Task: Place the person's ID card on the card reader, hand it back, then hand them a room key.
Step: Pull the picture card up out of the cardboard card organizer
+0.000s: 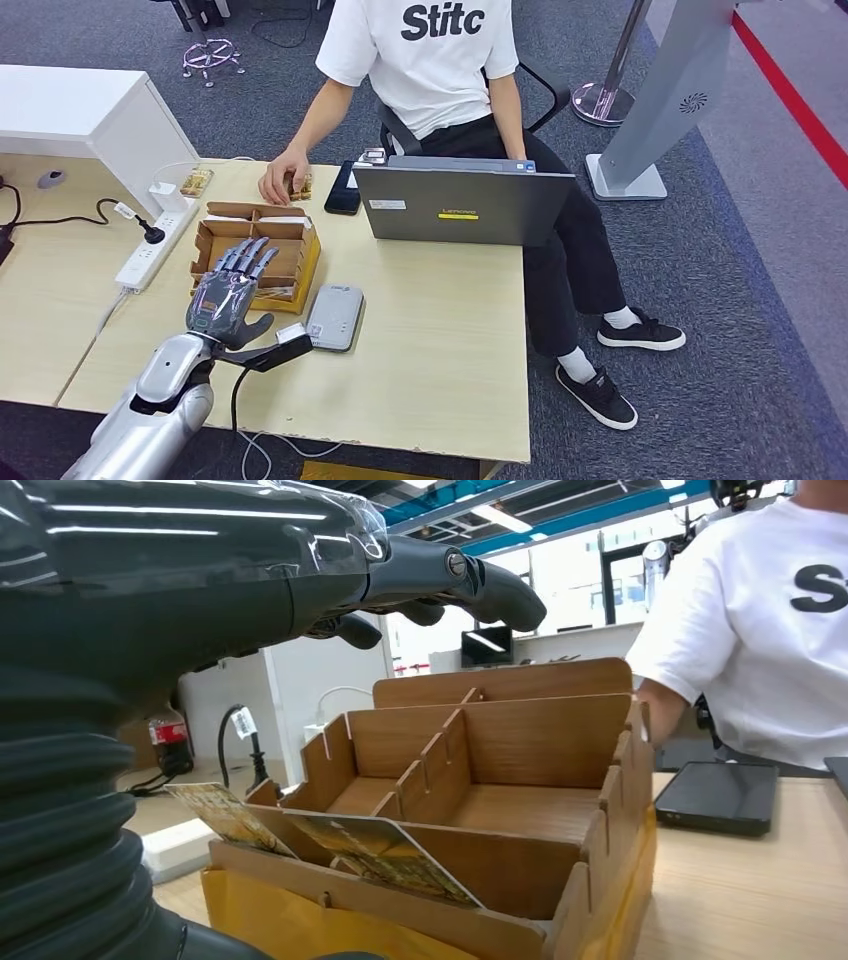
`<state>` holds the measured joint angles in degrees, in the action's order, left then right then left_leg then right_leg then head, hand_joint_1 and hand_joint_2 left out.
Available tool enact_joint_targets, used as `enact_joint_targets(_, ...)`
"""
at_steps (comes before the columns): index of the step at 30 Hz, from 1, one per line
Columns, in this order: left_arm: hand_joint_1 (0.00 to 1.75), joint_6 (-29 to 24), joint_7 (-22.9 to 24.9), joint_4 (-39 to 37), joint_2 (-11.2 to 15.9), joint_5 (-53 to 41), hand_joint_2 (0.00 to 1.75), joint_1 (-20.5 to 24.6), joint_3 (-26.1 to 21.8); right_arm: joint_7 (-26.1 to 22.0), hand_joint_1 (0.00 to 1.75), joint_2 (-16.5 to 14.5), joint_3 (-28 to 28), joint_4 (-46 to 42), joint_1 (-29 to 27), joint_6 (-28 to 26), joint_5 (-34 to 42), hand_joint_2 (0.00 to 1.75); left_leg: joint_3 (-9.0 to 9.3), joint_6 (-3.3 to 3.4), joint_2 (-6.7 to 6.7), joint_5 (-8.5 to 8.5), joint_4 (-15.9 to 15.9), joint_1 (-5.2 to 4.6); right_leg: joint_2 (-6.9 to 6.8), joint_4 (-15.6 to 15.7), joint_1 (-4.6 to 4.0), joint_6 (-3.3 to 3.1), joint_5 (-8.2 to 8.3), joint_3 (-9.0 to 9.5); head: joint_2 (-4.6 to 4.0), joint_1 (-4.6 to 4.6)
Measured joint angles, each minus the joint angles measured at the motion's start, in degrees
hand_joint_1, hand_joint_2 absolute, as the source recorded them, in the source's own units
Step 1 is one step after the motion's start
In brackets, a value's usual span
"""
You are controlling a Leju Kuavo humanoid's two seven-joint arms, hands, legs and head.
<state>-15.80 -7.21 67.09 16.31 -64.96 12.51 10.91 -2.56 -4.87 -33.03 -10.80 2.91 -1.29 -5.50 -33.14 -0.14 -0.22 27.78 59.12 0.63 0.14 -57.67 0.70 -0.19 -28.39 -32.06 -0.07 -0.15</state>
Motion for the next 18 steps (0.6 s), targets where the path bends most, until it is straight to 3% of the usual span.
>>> enact_joint_targets(18, 0.00, -2.87, -0.01, -4.96, 0.62, -1.54, 1.75, 0.80, -0.72, 0.08, 0.00, 0.00, -0.01, 0.00, 0.01, 0.17, -0.74, 1.75, 0.00, 0.00, 0.00, 0.00, 0.00, 0.00, 0.00, 0.00, 0.00, 0.00, 0.00, 0.00, 0.00, 0.01)
